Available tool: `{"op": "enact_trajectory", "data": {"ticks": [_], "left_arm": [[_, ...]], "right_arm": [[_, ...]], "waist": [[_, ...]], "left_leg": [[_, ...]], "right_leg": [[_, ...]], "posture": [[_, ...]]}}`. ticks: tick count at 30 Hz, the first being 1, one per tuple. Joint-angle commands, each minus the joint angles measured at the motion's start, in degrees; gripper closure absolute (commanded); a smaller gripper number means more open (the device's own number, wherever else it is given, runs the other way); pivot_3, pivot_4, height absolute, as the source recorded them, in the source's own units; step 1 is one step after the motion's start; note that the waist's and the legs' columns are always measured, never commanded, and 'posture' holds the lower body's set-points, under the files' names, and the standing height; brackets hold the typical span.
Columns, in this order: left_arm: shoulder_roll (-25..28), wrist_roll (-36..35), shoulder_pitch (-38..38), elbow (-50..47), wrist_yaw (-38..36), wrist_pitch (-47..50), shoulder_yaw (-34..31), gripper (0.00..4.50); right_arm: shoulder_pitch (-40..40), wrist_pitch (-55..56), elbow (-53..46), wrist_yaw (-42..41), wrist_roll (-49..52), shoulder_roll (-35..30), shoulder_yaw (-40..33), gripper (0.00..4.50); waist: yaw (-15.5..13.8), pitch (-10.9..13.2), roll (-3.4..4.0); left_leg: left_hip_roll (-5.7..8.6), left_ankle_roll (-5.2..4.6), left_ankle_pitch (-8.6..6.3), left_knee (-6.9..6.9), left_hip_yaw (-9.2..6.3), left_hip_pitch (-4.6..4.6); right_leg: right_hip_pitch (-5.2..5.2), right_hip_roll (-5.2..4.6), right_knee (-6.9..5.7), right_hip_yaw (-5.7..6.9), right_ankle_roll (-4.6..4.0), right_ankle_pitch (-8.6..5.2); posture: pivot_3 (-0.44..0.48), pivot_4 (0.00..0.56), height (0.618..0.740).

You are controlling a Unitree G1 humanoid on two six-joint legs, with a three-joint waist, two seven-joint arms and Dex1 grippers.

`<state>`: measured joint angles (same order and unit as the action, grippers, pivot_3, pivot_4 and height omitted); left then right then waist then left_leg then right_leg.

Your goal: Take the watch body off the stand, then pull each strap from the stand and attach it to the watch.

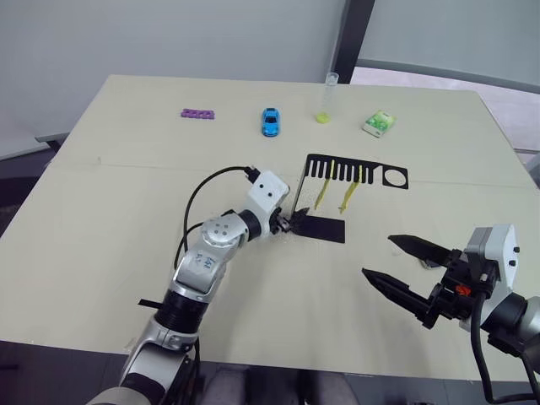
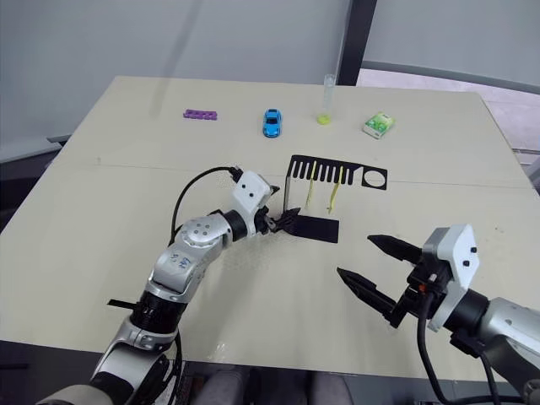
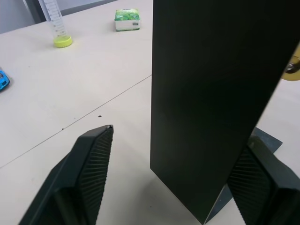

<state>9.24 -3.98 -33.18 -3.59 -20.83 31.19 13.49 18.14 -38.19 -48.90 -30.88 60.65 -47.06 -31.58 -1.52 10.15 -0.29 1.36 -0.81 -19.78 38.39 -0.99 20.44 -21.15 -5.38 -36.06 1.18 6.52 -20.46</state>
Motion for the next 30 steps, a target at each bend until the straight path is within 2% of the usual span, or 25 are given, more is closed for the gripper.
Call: {"op": "enact_trajectory", "data": {"ticks": [1, 2, 14, 17, 21, 30], "left_arm": [[-0.7, 0.8, -1.0, -0.9, 1.1, -1.4, -0.8, 1.37], [-0.8, 0.9, -1.1, -0.9, 1.2, -1.5, -0.8, 1.69], [-1.2, 1.2, -1.6, 0.1, 1.1, -2.5, -1.2, 1.69], [-1.6, 1.3, -1.7, 0.6, 1.0, -3.1, -1.0, 2.53], [-1.8, 1.7, -1.9, 1.0, 0.7, -3.8, -0.8, 4.49], [-2.2, 2.7, -2.5, 1.7, 1.1, -5.5, -0.9, 4.49]], "right_arm": [[-0.5, 0.8, -0.3, 0.7, 0.0, 0.3, -0.2, 0.00], [-0.5, 0.8, -0.3, 0.7, -0.1, 0.3, -0.1, 0.00], [-1.3, 0.8, 0.0, 1.1, -1.1, 0.7, 0.7, 0.00], [-1.3, 0.8, -0.1, 1.1, -1.2, 0.8, 0.9, 0.00], [-1.2, 0.9, -0.1, 1.0, -1.5, 1.0, 0.9, 0.00], [-1.1, 0.9, -0.4, 1.1, -2.0, 1.5, 1.1, 0.00]], "waist": [[0.0, 0.0, 0.00], [0.0, 0.0, 0.00], [0.0, 0.0, 0.00], [0.0, 0.0, 0.00], [0.0, 0.0, 0.00], [0.0, 0.0, 0.00]], "left_leg": [[0.00, 0.00, 0.00, 0.00, 0.00, 0.00], [0.00, 0.00, 0.00, 0.01, 0.00, 0.00], [0.00, 0.00, 0.00, 0.01, 0.00, 0.00], [0.00, 0.00, 0.00, 0.01, 0.00, 0.00], [0.00, 0.00, 0.00, 0.00, 0.00, 0.00], [0.00, 0.00, 0.00, 0.01, 0.00, 0.01]], "right_leg": [[0.00, 0.00, 0.00, 0.00, 0.00, 0.00], [0.00, 0.00, -0.01, 0.00, 0.00, 0.00], [0.00, 0.00, -0.01, 0.00, 0.00, 0.00], [0.00, 0.00, -0.01, 0.01, 0.00, 0.00], [0.00, 0.00, -0.01, 0.00, 0.00, 0.00], [-0.02, 0.00, -0.01, 0.01, 0.00, 0.00]], "posture": [[0.000, 0.150, 0.740], [0.000, 0.150, 0.740], [0.000, 0.150, 0.740], [0.000, 0.150, 0.740], [0.000, 0.150, 0.740], [0.000, 0.150, 0.740]]}}
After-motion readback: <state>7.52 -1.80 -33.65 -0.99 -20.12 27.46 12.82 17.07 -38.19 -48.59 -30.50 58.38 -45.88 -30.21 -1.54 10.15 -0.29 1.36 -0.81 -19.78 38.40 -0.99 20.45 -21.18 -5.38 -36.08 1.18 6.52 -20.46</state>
